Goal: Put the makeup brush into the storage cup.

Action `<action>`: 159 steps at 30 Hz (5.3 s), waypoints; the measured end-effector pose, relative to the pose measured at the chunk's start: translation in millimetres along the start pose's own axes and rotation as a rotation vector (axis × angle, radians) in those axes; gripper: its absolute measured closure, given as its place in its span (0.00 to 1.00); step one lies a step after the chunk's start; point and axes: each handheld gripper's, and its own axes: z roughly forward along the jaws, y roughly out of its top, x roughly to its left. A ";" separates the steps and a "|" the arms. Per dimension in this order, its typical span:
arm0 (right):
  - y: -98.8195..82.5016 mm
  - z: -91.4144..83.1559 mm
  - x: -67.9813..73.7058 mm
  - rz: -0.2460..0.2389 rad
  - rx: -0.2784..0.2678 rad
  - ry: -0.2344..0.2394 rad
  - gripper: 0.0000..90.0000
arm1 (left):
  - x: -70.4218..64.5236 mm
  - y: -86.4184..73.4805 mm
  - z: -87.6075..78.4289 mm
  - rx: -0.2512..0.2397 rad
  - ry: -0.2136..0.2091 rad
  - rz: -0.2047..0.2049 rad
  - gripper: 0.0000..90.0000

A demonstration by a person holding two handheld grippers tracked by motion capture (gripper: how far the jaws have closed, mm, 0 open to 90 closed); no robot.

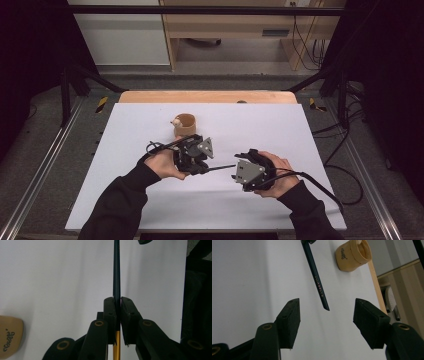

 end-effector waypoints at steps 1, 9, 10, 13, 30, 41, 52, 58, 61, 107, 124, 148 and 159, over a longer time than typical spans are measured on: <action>0.3 -0.1 0.0 -0.009 0.002 0.002 0.44 | 0.5 0.3 0.4 0.000 -0.003 0.001 0.92; 2.2 3.6 2.0 -0.045 -0.005 0.012 0.48 | 2.4 3.0 5.7 -0.003 -0.030 0.017 0.92; 2.2 3.6 2.0 -0.045 -0.005 0.012 0.48 | 2.8 3.5 6.3 -0.001 -0.033 0.021 0.92; 2.4 6.2 3.0 -0.062 -0.007 0.013 0.50 | 4.0 5.3 8.9 0.009 -0.044 0.031 0.92; 6.1 12.2 9.1 -0.140 -0.016 0.016 0.58 | 10.3 13.3 14.6 0.012 -0.085 0.045 0.92; 10.9 17.0 11.3 -0.181 -0.015 0.023 0.68 | 8.5 17.6 14.9 0.010 -0.103 0.034 0.92; 14.3 21.9 11.7 -0.215 0.008 0.039 0.76 | 5.9 23.7 15.5 0.023 -0.105 0.035 0.92; 14.3 22.9 12.8 -0.203 0.015 0.047 0.80 | 6.0 26.2 16.7 0.036 -0.105 0.043 0.92; 14.5 23.6 11.7 -0.214 0.021 0.049 0.82 | 5.8 27.7 17.1 0.039 -0.108 0.046 0.92; 10.7 21.4 7.6 -0.131 0.019 0.086 0.93 | 10.9 3.7 -9.0 -0.105 0.005 0.023 0.53; -6.4 16.8 1.5 0.010 -0.001 0.071 0.93 | 14.5 -68.6 -25.3 -0.290 0.101 -0.152 0.29; -24.3 5.5 -4.0 0.180 -0.103 0.026 0.93 | -5.2 -96.6 -1.0 -0.511 0.208 -0.305 0.24; -35.0 8.7 -3.7 0.285 -0.161 0.022 0.93 | -11.0 -102.5 11.1 -0.594 0.267 -0.366 0.24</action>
